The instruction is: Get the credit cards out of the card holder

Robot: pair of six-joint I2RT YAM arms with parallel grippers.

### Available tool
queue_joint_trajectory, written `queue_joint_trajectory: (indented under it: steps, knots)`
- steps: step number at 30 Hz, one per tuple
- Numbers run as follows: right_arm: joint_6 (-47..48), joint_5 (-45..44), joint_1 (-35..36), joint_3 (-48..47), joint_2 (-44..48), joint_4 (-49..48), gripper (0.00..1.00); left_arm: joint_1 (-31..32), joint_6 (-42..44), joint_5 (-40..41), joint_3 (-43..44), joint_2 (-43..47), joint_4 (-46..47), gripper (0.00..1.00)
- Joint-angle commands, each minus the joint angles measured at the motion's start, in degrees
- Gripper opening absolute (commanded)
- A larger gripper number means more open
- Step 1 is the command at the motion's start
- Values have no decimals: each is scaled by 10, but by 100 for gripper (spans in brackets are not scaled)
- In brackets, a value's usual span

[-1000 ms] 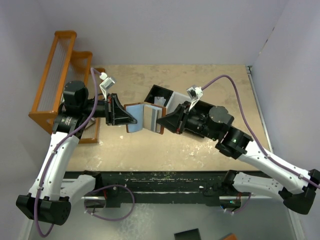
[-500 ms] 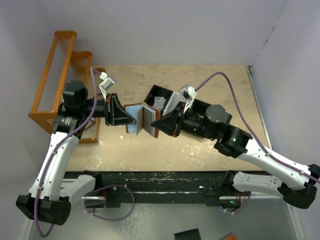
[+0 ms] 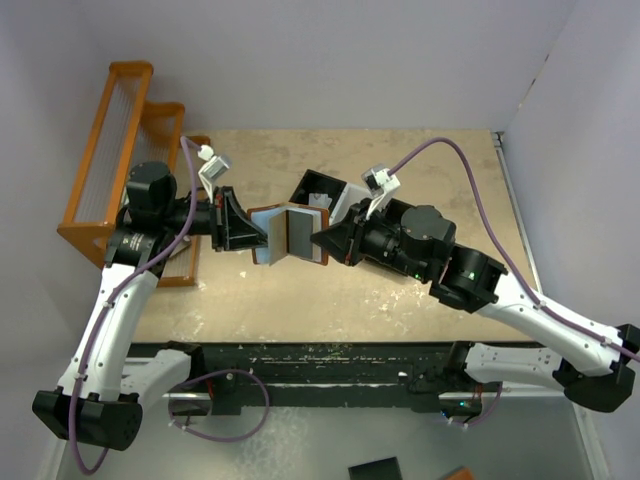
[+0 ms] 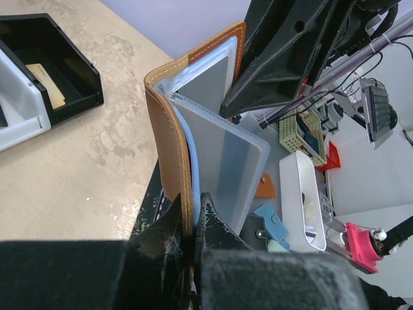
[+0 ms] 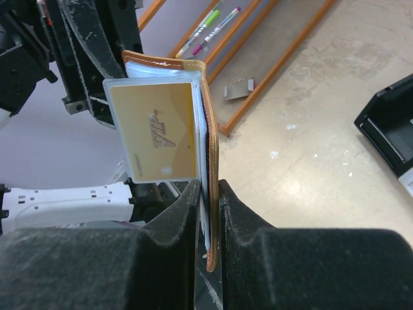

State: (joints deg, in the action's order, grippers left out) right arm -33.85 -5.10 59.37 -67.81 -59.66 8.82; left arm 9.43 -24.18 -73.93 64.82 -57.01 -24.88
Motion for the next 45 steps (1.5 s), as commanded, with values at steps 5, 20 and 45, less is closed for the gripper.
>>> queue_joint_trajectory:
  steps: [5,20,45]
  knots:
    - [-12,10,1,13,3,-52,30,2,13,-32,26,14,13,0]
    - [-9,47,2,29,44,-86,0,2,67,-16,30,14,-22,21]
    - [32,64,1,-31,47,-14,0,1,41,55,-40,37,64,82]
